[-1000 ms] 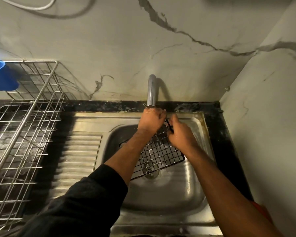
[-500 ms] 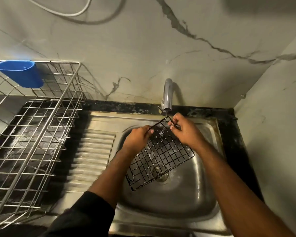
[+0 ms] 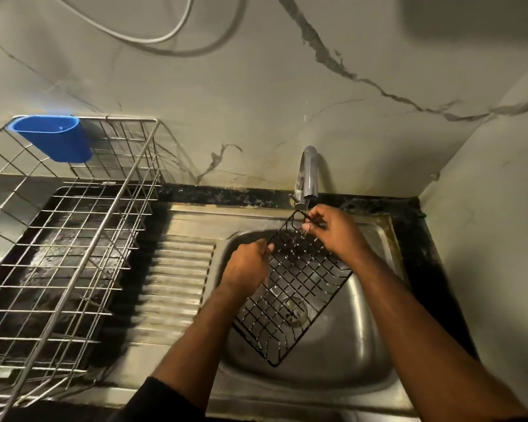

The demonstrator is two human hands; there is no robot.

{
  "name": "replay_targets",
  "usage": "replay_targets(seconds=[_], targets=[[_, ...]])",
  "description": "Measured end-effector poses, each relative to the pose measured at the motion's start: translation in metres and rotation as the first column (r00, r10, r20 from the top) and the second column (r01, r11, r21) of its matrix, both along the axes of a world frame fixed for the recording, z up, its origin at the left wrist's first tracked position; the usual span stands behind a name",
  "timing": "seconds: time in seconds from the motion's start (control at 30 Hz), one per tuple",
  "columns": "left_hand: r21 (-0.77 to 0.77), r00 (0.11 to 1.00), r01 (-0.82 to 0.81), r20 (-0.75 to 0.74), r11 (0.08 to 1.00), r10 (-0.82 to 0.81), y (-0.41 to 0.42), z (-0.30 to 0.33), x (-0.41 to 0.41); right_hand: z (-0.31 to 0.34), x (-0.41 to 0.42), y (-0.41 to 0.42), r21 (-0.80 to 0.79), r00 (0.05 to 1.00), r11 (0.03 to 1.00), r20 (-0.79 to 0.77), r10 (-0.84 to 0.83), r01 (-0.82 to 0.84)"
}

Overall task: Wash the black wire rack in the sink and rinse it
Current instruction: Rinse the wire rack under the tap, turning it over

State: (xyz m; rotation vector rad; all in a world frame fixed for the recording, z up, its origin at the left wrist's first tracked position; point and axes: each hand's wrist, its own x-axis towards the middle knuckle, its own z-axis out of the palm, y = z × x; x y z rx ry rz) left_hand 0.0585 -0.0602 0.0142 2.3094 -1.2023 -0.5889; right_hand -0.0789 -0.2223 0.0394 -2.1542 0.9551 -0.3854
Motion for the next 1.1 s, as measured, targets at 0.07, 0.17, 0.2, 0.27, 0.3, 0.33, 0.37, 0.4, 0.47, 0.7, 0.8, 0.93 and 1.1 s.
replay_targets(seconds=[0.07, 0.17, 0.2, 0.27, 0.3, 0.33, 0.37, 0.4, 0.47, 0.7, 0.8, 0.93, 1.1], targets=[[-0.010, 1.000, 0.001, 0.009, 1.000, -0.001, -0.002, 0.003, -0.003, 0.006, -0.001, 0.001, -0.052, 0.997, 0.996, 0.016, -0.071, 0.072], [-0.019, 0.999, -0.034, 0.006, 0.999, 0.034, -0.003, 0.005, -0.005, 0.020, 0.002, 0.002, -0.044, 0.981, 0.984, 0.099, -0.167, 0.172], [-0.024, 0.999, -0.050, -0.005, 0.998, 0.050, -0.003, 0.005, -0.005, 0.025, 0.005, 0.004, 0.083, 0.960, 0.975, 0.173, -0.219, 0.207], [-0.029, 0.997, -0.073, -0.040, 0.997, 0.072, -0.001, 0.007, -0.005, 0.036, 0.015, 0.010, 0.457, 0.879, 0.855, 0.268, -0.394, 0.244], [-0.018, 0.996, -0.076, -0.044, 0.997, 0.075, -0.001, 0.009, -0.006, 0.042, 0.021, 0.011, 0.633, 0.829, 0.741, 0.277, -0.485, 0.223], [-0.011, 0.997, -0.074, -0.036, 0.997, 0.074, -0.001, 0.010, -0.006, 0.047, 0.027, 0.012, 0.775, 0.779, 0.609, 0.273, -0.564, 0.170], [-0.004, 0.997, -0.069, -0.027, 0.998, 0.069, -0.001, 0.010, -0.006, 0.050, 0.033, 0.013, 0.873, 0.737, 0.477, 0.256, -0.626, 0.102], [0.002, 0.997, -0.069, -0.022, 0.998, 0.069, -0.001, 0.011, -0.006, 0.051, 0.038, 0.013, 0.926, 0.716, 0.374, 0.230, -0.660, 0.047], [0.018, 0.997, -0.071, -0.034, 0.997, 0.071, 0.000, 0.014, -0.007, 0.049, 0.046, 0.016, 0.960, 0.725, 0.279, 0.182, -0.664, 0.015], [-0.028, 0.983, -0.111, -0.151, 0.993, 0.106, 0.010, 0.012, 0.004, 0.025, 0.061, 0.025, 0.983, 0.633, 0.184, 0.135, -0.762, 0.012], [-0.035, 0.921, -0.193, -0.351, 0.981, 0.169, 0.011, 0.011, 0.006, 0.027, 0.055, 0.029, 0.977, 0.634, 0.211, 0.144, -0.760, 0.031], [-0.004, 0.655, -0.332, -0.720, 0.943, 0.227, 0.012, 0.002, 0.003, 0.035, 0.042, 0.024, 0.874, 0.699, 0.442, 0.187, -0.690, 0.203], [0.006, 0.449, -0.323, -0.880, 0.947, 0.159, 0.014, 0.000, -0.008, 0.042, 0.021, 0.025, 0.584, 0.889, 0.772, 0.178, -0.422, 0.250]])
